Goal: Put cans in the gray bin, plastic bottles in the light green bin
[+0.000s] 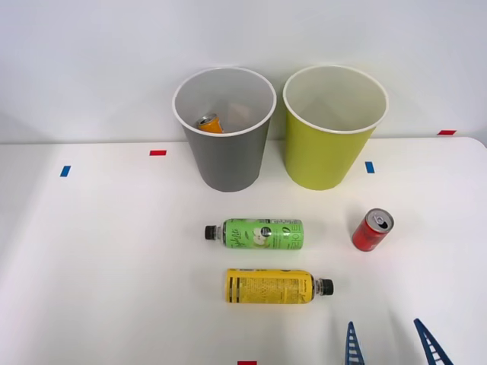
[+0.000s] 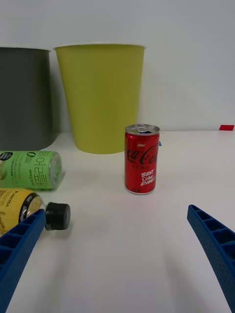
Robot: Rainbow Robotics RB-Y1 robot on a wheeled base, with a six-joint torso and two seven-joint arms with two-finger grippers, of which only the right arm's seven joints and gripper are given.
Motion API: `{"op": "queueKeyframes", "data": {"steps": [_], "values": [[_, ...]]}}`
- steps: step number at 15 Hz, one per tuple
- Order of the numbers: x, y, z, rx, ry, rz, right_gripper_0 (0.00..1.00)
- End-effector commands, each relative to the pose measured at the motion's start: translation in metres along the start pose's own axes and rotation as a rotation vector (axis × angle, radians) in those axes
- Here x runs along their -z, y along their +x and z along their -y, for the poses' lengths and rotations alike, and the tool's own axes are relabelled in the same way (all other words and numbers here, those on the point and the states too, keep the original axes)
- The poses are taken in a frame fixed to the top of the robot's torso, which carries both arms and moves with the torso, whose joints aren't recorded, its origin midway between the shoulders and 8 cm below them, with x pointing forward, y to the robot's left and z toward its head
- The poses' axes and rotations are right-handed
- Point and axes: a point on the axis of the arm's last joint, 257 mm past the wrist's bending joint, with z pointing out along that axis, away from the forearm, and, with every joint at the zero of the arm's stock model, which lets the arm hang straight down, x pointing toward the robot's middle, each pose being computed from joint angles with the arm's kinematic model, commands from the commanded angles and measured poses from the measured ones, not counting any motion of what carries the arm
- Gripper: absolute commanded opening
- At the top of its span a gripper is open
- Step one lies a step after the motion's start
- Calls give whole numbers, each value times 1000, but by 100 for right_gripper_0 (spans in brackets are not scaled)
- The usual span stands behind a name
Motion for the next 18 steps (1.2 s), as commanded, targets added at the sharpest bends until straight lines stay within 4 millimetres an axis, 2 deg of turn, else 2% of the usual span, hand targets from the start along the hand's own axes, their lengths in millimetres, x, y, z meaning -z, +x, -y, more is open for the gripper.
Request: {"op": "queueKeyframes", "data": {"steps": [1, 3, 5, 8, 10, 12, 15, 18], "values": [[-33, -14, 5, -29, 18, 66, 100], [-54, -6, 13, -28, 24, 39, 100], [-68, 0, 12, -36, 21, 27, 100], [-99, 17, 14, -59, 49, 105, 100], [-127, 16, 27, -16, 50, 101, 100], [-146, 14, 35, -7, 53, 93, 99], [-167, 12, 41, -6, 56, 77, 96], [-182, 8, 36, -16, 44, 79, 94]]}}
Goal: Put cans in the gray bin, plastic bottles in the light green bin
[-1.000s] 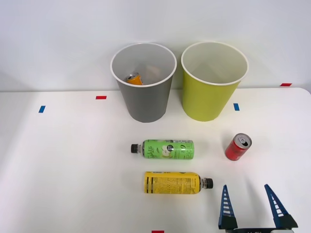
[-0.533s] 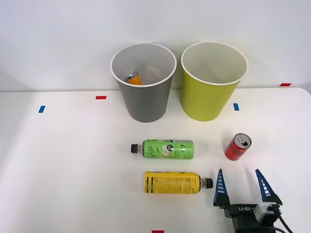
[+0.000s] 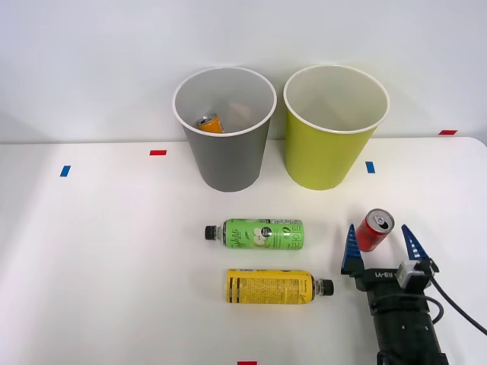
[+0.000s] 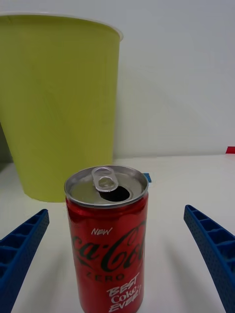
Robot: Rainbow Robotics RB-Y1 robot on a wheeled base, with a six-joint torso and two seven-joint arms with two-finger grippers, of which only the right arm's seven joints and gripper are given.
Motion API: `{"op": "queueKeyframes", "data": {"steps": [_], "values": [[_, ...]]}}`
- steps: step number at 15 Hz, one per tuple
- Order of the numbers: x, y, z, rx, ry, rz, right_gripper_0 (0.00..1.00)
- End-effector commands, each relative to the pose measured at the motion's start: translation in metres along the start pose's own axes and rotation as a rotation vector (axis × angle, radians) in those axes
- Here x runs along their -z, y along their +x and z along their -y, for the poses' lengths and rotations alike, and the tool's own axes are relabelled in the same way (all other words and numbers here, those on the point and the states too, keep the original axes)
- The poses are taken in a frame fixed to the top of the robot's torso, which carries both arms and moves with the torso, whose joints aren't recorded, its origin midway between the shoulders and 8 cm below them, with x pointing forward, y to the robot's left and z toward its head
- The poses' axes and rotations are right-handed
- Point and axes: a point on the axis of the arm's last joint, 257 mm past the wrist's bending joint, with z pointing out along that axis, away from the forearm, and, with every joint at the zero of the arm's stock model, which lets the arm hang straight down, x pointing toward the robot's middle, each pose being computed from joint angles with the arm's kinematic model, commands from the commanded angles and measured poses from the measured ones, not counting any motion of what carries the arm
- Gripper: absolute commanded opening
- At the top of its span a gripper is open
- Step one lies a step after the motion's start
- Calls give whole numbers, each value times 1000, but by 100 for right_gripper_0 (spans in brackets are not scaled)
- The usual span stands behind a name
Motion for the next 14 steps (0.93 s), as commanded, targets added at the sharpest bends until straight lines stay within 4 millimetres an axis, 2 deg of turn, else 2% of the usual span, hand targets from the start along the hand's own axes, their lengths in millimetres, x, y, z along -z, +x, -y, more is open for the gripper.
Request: {"op": "queueKeyframes", "data": {"steps": [1, 8, 9, 10, 11, 14], "values": [[-12, -4, -4, -9, -8, 6, 93], [-25, -4, 2, -1, -6, -10, 86], [-27, -1, 3, 2, -8, -22, 66], [-27, -1, 3, 4, -8, -23, 32], [-30, -3, 2, 1, -9, -20, 5], [-32, -4, 0, -5, -9, -16, 1]]}}
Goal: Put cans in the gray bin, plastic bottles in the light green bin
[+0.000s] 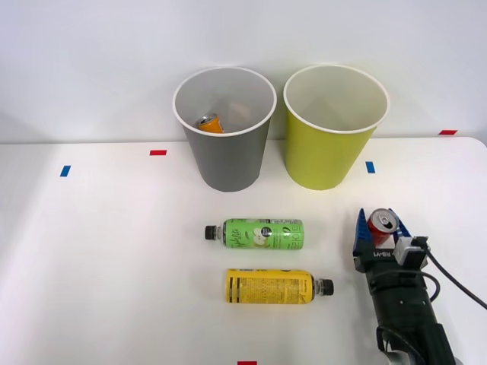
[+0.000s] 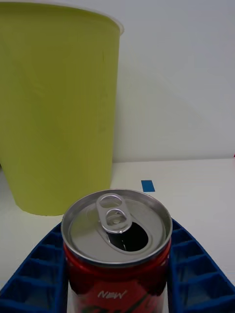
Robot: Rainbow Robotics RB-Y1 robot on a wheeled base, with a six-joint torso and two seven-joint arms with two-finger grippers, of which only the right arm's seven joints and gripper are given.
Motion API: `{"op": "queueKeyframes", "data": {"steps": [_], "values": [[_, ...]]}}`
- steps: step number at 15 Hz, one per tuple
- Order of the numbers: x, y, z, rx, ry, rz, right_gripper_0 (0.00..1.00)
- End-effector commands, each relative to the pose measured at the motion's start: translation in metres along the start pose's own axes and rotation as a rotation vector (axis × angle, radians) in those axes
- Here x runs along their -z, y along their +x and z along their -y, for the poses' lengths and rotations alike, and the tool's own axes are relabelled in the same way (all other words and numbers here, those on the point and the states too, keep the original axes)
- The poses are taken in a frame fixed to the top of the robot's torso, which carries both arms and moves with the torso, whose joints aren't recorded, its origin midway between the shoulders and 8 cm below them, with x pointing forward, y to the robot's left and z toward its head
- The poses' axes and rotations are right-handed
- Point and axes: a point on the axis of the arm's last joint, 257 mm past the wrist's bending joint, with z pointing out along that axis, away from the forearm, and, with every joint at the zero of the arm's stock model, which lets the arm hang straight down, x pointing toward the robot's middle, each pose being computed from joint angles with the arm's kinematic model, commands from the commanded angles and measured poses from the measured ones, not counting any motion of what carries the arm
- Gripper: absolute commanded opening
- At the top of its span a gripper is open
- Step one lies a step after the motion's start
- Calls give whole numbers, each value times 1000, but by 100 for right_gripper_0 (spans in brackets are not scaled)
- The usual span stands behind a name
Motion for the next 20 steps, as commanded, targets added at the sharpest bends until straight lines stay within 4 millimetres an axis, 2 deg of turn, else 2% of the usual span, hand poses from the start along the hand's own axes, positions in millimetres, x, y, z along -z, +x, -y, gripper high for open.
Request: {"op": "queueKeyframes", "data": {"steps": [1, 5, 6, 8, 10, 13, 18, 20], "values": [[-1, -1, -1, -3, 0, 3, 1], [1, -1, -9, 17, -23, 4, 0], [5, -6, -10, 28, -36, 10, 0], [26, -20, -25, 22, -101, -13, 0], [42, -42, -37, 19, -158, -51, 0], [53, -81, -53, 11, -234, -44, 0], [50, -134, -73, -28, -302, 30, 0], [46, -162, -87, -45, -334, 9, 0]]}}
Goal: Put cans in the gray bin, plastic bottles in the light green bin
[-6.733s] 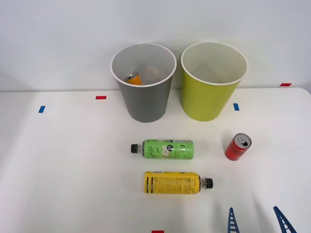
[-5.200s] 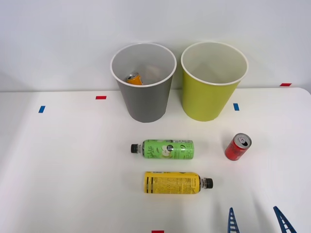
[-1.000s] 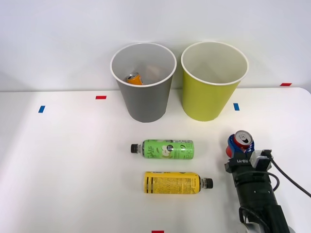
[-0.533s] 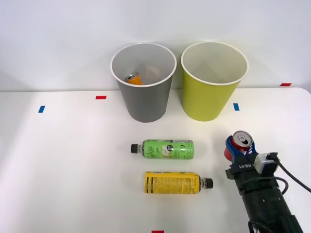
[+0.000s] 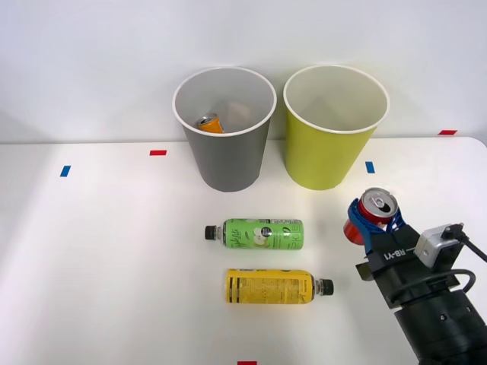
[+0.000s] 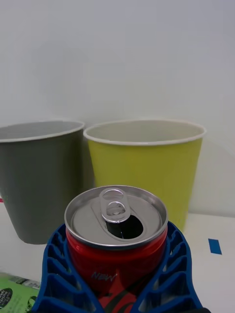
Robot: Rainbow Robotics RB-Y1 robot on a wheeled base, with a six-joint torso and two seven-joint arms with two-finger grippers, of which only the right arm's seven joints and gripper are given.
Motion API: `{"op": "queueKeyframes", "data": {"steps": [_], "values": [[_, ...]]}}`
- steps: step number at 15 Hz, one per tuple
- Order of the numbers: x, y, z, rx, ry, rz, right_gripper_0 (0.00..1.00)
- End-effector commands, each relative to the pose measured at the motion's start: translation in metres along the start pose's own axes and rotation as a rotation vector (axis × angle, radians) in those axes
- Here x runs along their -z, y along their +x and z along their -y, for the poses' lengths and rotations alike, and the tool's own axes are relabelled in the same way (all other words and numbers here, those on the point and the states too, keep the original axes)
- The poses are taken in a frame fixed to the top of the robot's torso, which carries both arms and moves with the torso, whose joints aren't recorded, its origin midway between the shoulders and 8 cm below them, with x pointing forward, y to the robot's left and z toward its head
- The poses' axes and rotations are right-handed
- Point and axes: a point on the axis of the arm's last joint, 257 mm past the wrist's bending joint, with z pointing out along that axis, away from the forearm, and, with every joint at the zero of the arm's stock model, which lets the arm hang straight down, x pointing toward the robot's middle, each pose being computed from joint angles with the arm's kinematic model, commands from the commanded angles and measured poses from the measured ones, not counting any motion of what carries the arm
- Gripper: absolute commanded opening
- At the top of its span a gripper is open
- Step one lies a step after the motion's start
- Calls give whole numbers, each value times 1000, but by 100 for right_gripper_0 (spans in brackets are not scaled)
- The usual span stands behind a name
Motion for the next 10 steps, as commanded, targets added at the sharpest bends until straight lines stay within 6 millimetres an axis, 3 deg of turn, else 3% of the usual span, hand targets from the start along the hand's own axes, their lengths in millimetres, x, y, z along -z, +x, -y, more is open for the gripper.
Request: {"op": "queueKeyframes", "data": {"steps": [1, 4, 10], "values": [[-13, -45, -19, -35, -46, -18, 0], [-25, -81, -34, -93, -75, 28, 0], [-70, -116, -49, -139, -117, 68, 0]]}}
